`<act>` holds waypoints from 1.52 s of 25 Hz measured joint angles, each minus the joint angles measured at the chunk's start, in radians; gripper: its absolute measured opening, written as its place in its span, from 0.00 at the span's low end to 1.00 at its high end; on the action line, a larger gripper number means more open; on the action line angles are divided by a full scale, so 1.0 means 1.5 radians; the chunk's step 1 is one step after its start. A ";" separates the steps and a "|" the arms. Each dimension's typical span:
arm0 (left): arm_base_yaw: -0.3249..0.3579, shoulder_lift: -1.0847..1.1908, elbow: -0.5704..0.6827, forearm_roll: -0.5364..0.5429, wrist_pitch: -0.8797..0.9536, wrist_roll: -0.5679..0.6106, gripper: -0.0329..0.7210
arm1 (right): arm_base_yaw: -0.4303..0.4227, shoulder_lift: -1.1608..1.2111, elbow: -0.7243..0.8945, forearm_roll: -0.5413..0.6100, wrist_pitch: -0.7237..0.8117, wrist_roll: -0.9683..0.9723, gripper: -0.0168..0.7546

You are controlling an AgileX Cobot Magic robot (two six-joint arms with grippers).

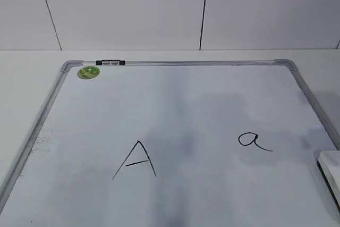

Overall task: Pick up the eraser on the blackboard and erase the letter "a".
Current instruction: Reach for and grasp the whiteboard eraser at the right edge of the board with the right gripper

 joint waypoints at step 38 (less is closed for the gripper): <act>0.000 0.000 0.000 0.000 0.000 0.000 0.36 | 0.000 0.186 -0.001 0.000 -0.031 -0.001 0.90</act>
